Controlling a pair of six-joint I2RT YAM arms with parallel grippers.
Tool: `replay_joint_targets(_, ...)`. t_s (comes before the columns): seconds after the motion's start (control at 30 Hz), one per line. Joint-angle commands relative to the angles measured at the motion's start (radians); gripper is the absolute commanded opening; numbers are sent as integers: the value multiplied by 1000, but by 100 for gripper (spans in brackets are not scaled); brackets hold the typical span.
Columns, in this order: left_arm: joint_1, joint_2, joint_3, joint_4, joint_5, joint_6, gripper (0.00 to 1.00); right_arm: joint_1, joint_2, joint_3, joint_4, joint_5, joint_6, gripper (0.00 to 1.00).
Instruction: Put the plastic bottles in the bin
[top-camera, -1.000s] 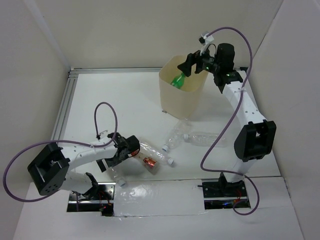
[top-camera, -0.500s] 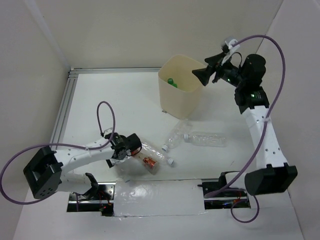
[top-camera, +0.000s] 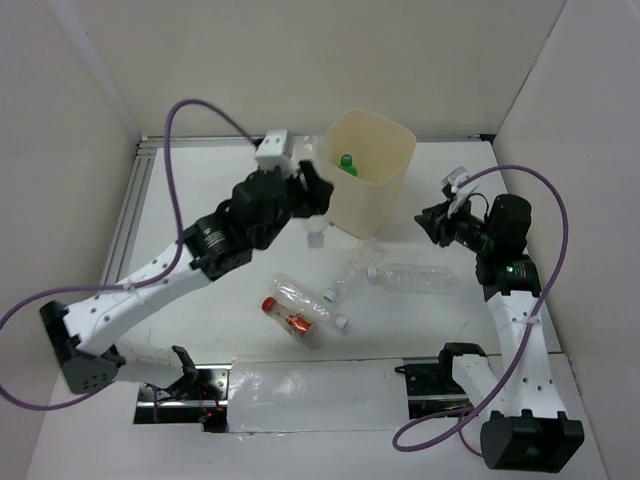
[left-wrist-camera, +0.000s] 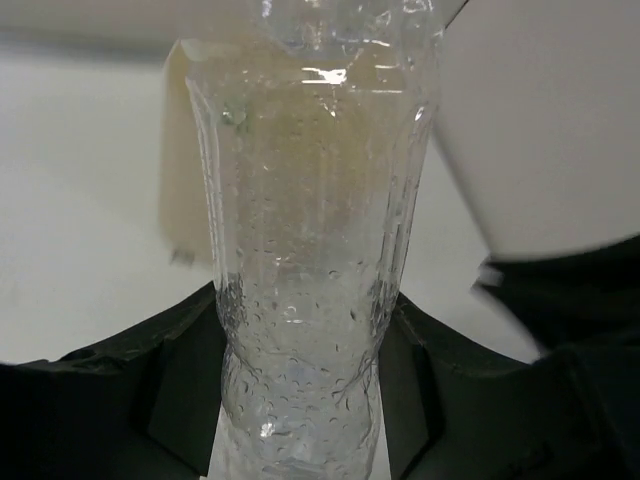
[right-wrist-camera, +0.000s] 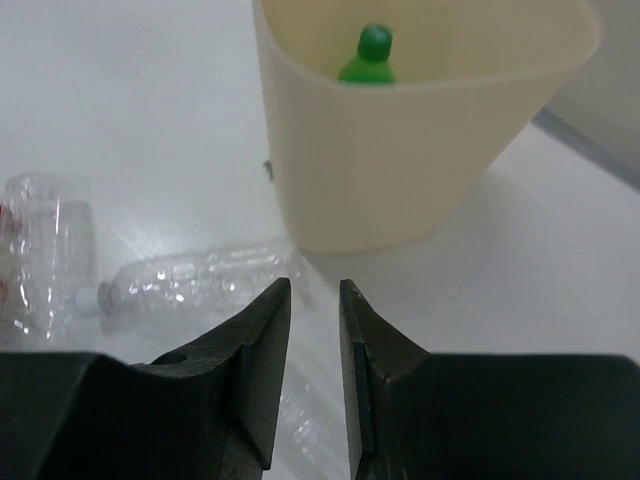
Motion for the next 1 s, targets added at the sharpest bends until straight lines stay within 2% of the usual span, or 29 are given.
replay_joint_targets(0.0,14,201,211,442,43,372,20,-6,-62,-69,-106,5,-92,33)
replay_joint_targets(0.07,44,303,322,531,43,427,21,-6,-84,-121,-129,5,-125,33)
replay_joint_targets(0.1,44,352,425,559,43,446,21,-15,-99,-134,-141,5,-137,33)
replay_joint_targets(0.17,70,496,529,609,6,485,23,-15,-108,-167,-166,14,-161,37)
replay_joint_targets(0.2,70,548,655,610,-14,501,23,-15,-134,-177,-181,25,-180,37)
replay_joint_targets(0.23,84,602,719,596,-34,519,23,-15,-144,-190,-181,25,-180,40)
replay_joint_targets(0.27,84,745,820,605,-131,551,32,-15,-157,-204,-190,35,-191,52)
replay_joint_targets(0.33,84,785,874,660,-158,608,32,-24,-171,-204,-200,45,-203,64)
replay_joint_targets(0.4,95,880,902,717,-203,672,47,-24,-180,-215,-209,45,-215,78)
replay_joint_targets(0.43,95,906,937,717,-203,683,52,-24,-181,-215,-209,45,-230,89)
replay_joint_targets(0.47,95,934,959,684,-192,693,54,-24,-191,-226,-209,57,-231,92)
replay_joint_targets(0.53,104,992,1005,618,-178,664,67,-24,-191,-238,-209,69,-267,98)
replay_joint_targets(0.57,115,992,982,590,-178,644,81,-24,-191,-238,-209,69,-298,99)
replay_joint_targets(0.6,115,992,982,590,-168,644,81,-24,-191,-249,-209,69,-312,99)
replay_joint_targets(0.63,115,980,945,590,-158,621,87,-24,-191,-249,-209,57,-330,99)
replay_joint_targets(0.7,126,968,934,559,-134,590,92,-24,-171,-258,-209,30,-382,99)
replay_joint_targets(0.77,135,956,934,550,-100,579,98,-24,-121,-267,-255,-26,-506,99)
replay_joint_targets(0.83,135,946,960,522,-62,579,100,-24,-72,-257,-310,-59,-690,99)
replay_joint_targets(0.9,135,902,982,478,-33,569,100,-24,19,-243,-377,-60,-802,99)
replay_joint_targets(0.97,135,847,916,487,12,569,100,-24,126,-231,-437,-60,-938,99)
